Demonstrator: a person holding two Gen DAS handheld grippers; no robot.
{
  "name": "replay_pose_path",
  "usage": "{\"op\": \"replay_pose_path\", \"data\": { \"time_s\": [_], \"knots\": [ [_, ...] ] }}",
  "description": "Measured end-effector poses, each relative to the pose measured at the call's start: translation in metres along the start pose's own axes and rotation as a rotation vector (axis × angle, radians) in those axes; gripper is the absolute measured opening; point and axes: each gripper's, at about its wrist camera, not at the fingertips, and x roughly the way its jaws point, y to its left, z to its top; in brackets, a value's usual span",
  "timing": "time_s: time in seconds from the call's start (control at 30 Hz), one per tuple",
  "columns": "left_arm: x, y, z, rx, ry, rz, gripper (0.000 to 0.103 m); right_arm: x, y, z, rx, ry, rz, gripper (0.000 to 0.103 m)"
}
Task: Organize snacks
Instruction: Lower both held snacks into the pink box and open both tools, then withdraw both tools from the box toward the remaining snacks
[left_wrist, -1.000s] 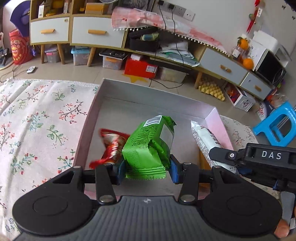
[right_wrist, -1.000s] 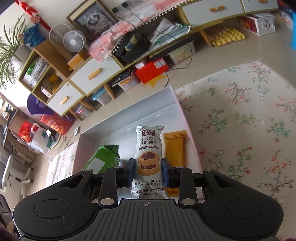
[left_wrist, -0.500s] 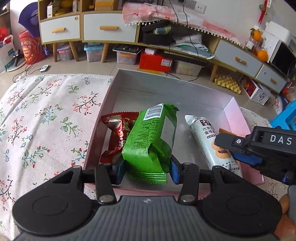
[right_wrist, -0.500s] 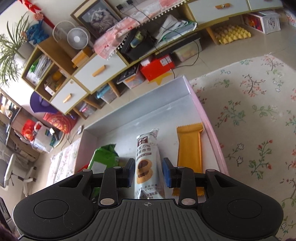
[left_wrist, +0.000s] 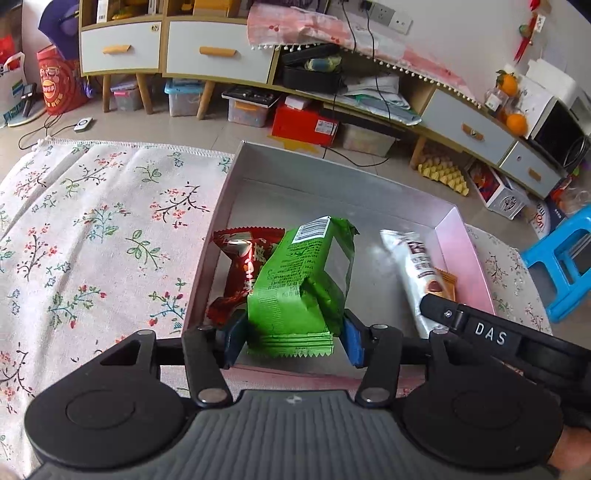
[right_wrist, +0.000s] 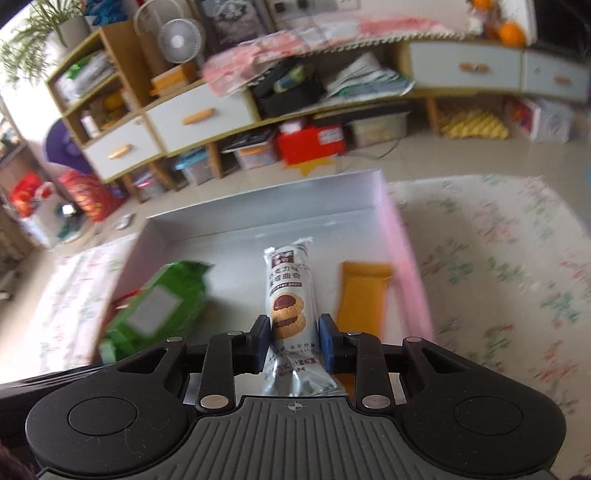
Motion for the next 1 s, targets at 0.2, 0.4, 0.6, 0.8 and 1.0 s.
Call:
{"op": "replay_pose_path", "data": {
  "time_s": [0.2, 0.4, 0.6, 0.8, 1.0],
  "knots": [
    [0.001, 0.003, 0.002, 0.009, 0.008, -0.056, 0.068, 0.002, -0.022, 0.003, 0.106, 0.027, 0.075, 0.035],
    [-0.008, 0.005, 0.004, 0.010, -0.023, -0.060, 0.066, -0.016, -0.021, 0.013, 0.149, 0.020, 0.120, 0.035],
    [-0.012, 0.019, 0.007, -0.056, -0.010, -0.106, 0.033, -0.033, -0.029, 0.020, 0.174, 0.059, 0.151, 0.035],
    [-0.004, 0.001, 0.002, 0.012, 0.021, -0.089, 0.023, -0.062, -0.029, 0.023, 0.172, 0.055, 0.210, 0.035],
    [-0.014, 0.005, 0.003, -0.004, 0.009, -0.105, 0.025, -0.108, -0.020, 0.020, 0.090, 0.007, 0.268, 0.040]
  ]
}}
